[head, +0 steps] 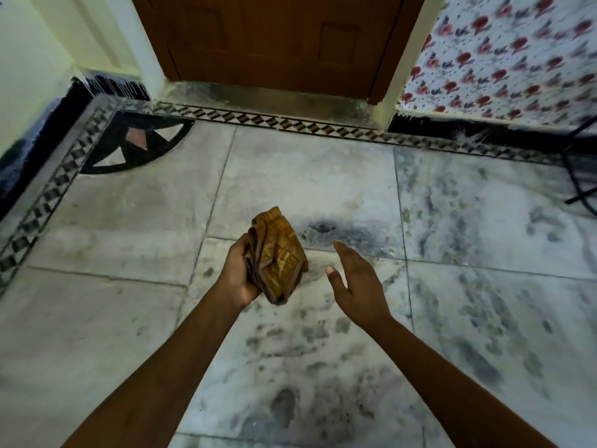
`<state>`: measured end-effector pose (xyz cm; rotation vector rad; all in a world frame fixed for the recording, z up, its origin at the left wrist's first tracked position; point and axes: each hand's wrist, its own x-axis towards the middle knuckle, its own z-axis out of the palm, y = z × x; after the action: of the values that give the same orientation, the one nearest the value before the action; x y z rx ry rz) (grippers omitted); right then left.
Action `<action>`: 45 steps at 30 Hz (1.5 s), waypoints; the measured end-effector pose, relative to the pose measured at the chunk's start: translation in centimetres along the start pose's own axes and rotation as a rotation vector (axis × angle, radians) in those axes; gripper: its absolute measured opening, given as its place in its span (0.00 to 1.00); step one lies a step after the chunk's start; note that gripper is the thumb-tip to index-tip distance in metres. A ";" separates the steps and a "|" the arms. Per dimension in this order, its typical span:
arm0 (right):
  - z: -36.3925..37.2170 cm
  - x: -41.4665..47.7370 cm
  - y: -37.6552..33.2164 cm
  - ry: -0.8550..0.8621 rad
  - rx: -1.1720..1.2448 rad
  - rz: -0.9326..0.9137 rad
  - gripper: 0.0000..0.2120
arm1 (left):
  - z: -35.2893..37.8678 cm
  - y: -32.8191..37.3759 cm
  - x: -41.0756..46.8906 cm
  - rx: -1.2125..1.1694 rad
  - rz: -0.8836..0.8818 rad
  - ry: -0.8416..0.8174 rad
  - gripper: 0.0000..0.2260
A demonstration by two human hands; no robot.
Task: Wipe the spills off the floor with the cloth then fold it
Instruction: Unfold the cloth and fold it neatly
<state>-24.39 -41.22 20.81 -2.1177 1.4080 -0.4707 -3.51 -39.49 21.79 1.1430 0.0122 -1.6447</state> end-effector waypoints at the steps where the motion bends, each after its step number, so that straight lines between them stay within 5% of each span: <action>1: -1.6 -0.1 -1.3 0.003 0.006 0.013 0.32 | 1.0 0.7 -1.7 -0.004 -0.010 0.007 0.22; 9: -18.4 -3.3 -14.7 0.052 0.165 0.072 0.28 | 10.8 8.6 -19.3 -0.042 0.006 0.049 0.20; 22: -40.6 -14.4 -31.0 0.172 0.280 -0.117 0.25 | 26.8 15.8 -47.1 -0.176 0.251 0.117 0.18; 39: -49.0 -14.5 -38.3 0.105 0.386 -0.262 0.24 | 31.1 19.1 -56.6 0.088 0.402 0.049 0.11; 42: -48.6 -14.3 -41.3 -0.041 0.588 -0.195 0.25 | 30.9 20.4 -57.2 0.145 0.416 0.021 0.08; 45: -47.7 -14.2 -44.4 -0.228 0.774 -0.186 0.29 | 30.5 21.9 -57.5 0.191 0.482 -0.025 0.18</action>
<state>-24.49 -26.59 85.89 -1.5940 0.7267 -0.6855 -9.62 -22.10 87.89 1.1591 -0.4141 -1.2467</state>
